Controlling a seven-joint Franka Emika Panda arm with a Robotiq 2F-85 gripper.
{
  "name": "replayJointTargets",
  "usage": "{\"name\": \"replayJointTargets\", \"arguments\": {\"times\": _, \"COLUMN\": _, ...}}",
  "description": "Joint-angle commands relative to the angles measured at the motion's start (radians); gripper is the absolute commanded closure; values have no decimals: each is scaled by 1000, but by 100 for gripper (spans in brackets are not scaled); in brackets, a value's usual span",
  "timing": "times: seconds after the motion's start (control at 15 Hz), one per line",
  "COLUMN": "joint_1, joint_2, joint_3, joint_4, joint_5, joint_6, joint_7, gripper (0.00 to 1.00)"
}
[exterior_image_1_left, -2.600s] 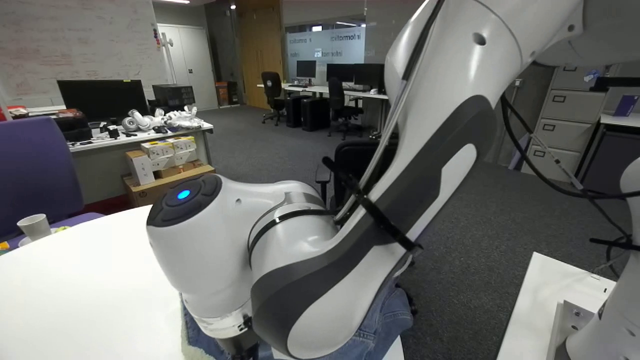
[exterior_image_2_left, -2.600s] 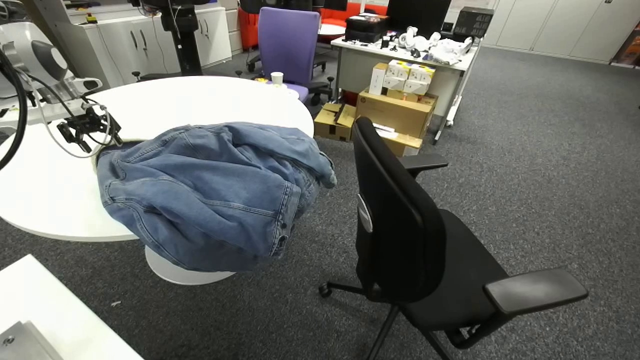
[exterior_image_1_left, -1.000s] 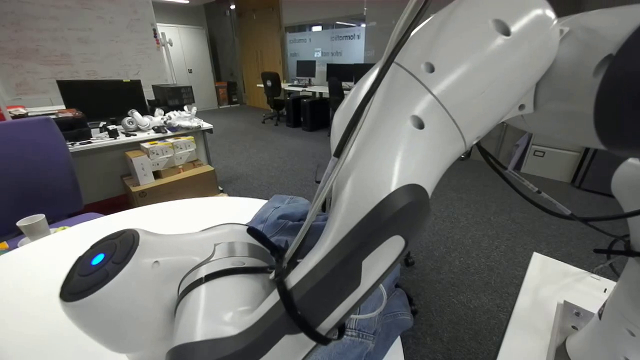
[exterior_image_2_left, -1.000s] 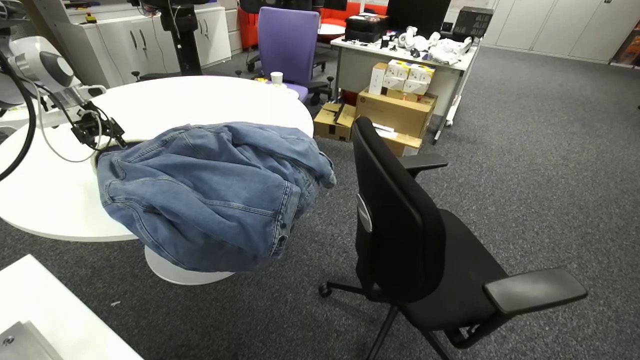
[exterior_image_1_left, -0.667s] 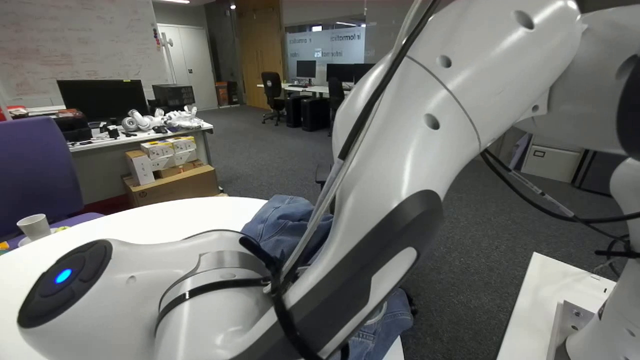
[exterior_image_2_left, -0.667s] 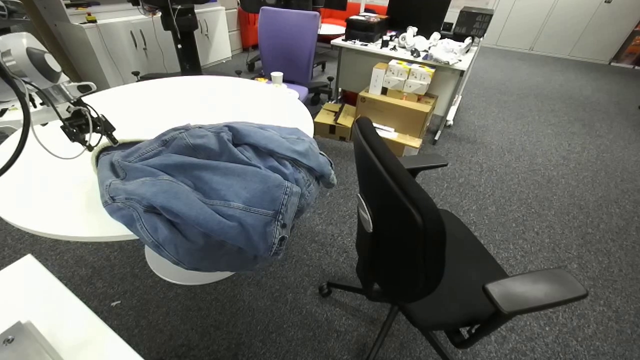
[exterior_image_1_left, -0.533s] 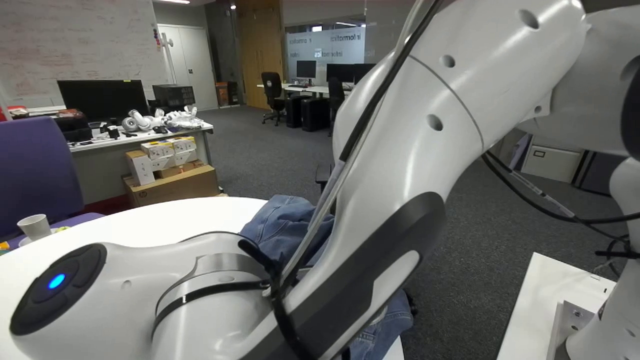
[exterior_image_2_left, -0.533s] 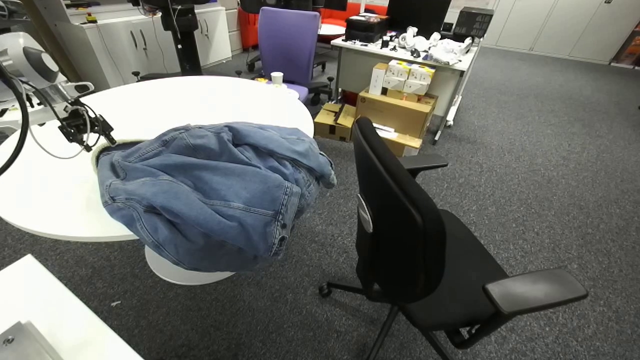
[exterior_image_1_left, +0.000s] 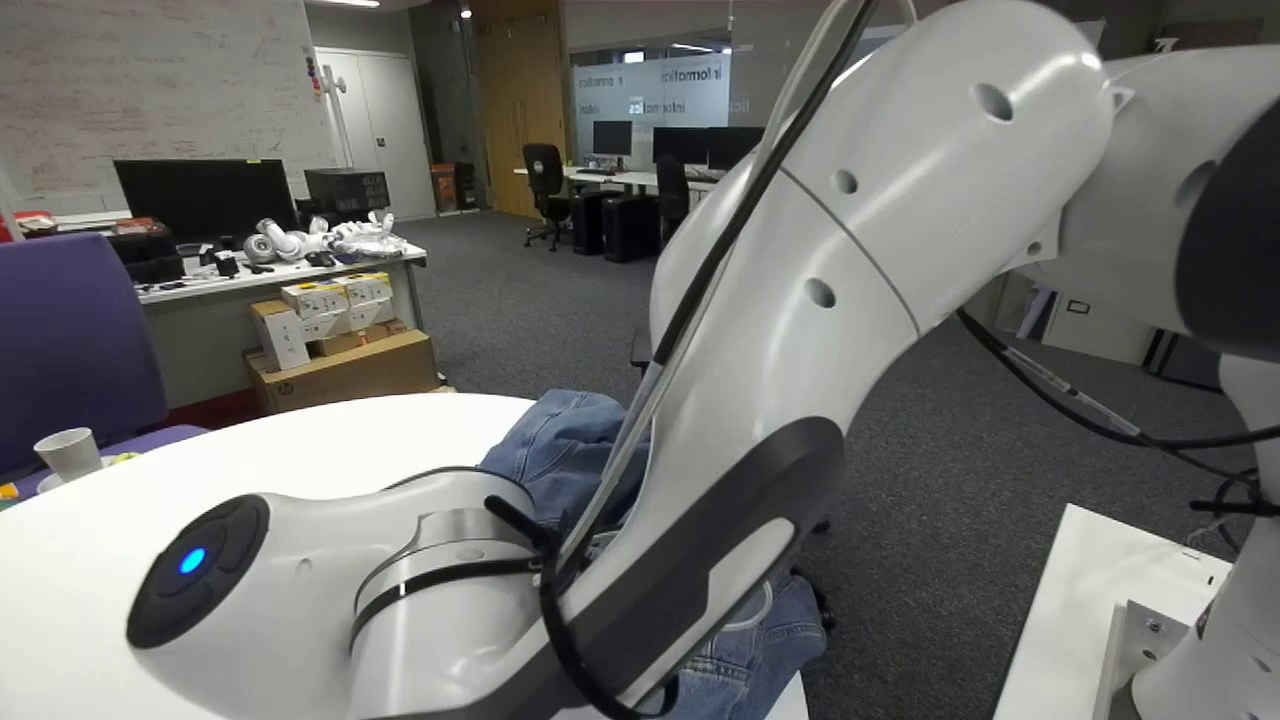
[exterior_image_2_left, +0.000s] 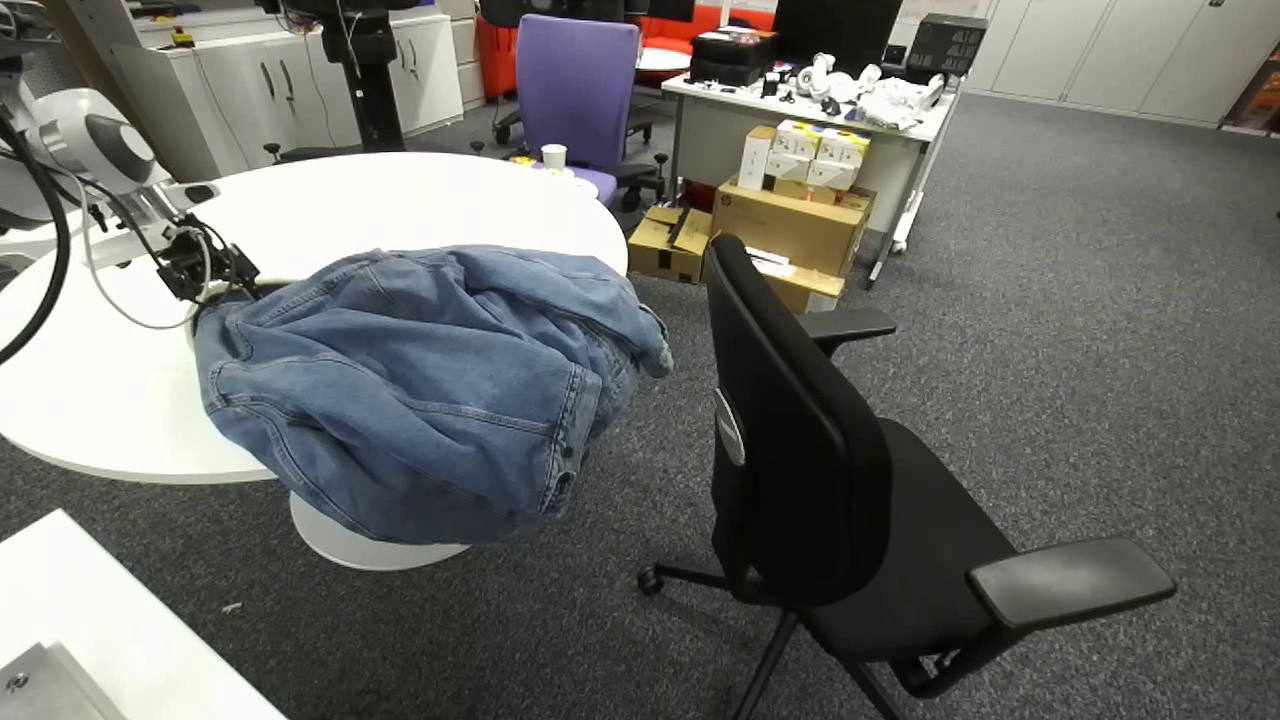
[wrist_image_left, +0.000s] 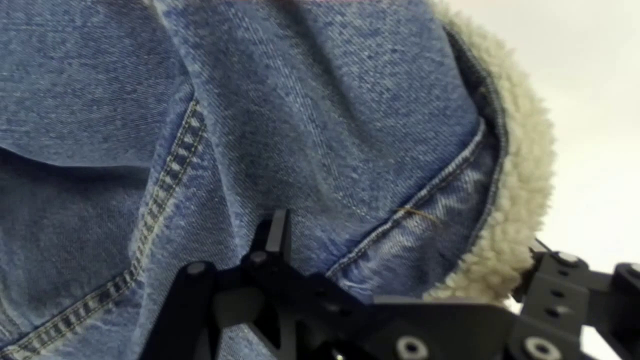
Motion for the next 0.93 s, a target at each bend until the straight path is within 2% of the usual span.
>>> {"name": "replayJointTargets", "arguments": {"times": 0.0, "joint_1": -9, "joint_2": 0, "joint_3": -17, "joint_4": -7, "joint_5": -15, "joint_6": -31, "joint_7": 1, "gripper": 0}}
{"name": "replayJointTargets", "arguments": {"times": 0.07, "joint_1": -13, "joint_2": -1, "joint_3": -19, "joint_4": -13, "joint_5": -21, "joint_6": -35, "joint_7": -19, "gripper": 23}}
{"name": "replayJointTargets", "arguments": {"times": 0.2, "joint_1": -26, "joint_2": -15, "joint_3": -8, "joint_4": -37, "joint_5": -26, "joint_6": -26, "joint_7": -84, "gripper": 34}}
{"name": "replayJointTargets", "arguments": {"times": 0.67, "joint_1": -37, "joint_2": -85, "joint_3": 0, "joint_4": -125, "joint_5": -141, "joint_6": 9, "joint_7": -308, "gripper": 88}}
{"name": "replayJointTargets", "arguments": {"times": 0.73, "joint_1": -37, "joint_2": -95, "joint_3": -1, "joint_4": -135, "joint_5": -156, "joint_6": 10, "joint_7": -321, "gripper": 95}}
{"name": "replayJointTargets", "arguments": {"times": 0.87, "joint_1": -42, "joint_2": -117, "joint_3": 1, "joint_4": -159, "joint_5": -181, "joint_6": 19, "joint_7": -344, "gripper": 99}}
